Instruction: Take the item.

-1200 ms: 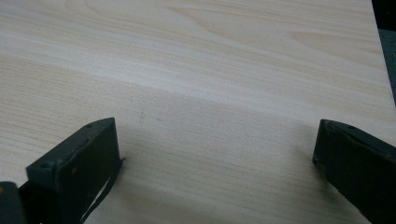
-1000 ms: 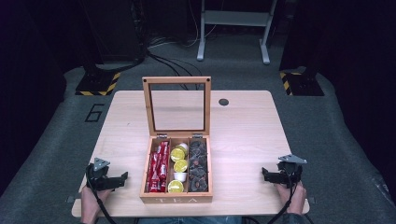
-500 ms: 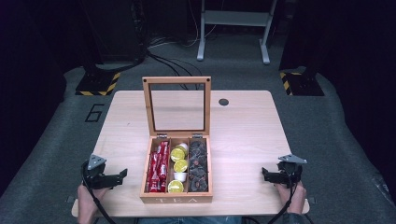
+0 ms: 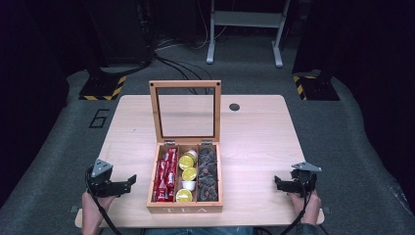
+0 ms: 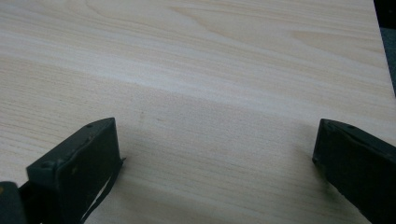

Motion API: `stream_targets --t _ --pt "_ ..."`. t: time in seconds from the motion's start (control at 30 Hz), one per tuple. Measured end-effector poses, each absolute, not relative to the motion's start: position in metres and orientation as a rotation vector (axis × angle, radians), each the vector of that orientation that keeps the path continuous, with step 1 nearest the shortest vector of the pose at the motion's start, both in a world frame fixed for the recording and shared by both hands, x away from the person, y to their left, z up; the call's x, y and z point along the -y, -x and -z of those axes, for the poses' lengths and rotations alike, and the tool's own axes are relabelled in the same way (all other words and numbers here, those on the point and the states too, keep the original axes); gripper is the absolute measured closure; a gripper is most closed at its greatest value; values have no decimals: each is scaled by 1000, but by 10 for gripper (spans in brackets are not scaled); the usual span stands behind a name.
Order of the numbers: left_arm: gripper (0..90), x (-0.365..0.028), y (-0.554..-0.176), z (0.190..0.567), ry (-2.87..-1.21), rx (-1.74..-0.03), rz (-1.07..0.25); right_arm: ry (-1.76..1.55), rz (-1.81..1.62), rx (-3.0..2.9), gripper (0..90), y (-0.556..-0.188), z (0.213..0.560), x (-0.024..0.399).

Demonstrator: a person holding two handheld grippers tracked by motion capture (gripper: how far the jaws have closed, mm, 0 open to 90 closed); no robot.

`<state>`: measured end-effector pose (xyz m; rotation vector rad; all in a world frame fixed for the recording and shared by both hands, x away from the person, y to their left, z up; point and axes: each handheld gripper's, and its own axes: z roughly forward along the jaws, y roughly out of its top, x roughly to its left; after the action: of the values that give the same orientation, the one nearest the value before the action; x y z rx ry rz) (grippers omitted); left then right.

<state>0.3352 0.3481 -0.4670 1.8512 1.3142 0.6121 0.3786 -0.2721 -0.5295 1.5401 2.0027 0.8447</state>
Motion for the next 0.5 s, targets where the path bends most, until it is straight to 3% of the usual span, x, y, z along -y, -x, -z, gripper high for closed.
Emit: stream_targets --t 0.5 --pt "3 -323 -340 449 -1909 -1244 -593 -1539 -845 -2004 0 -379 530 272"
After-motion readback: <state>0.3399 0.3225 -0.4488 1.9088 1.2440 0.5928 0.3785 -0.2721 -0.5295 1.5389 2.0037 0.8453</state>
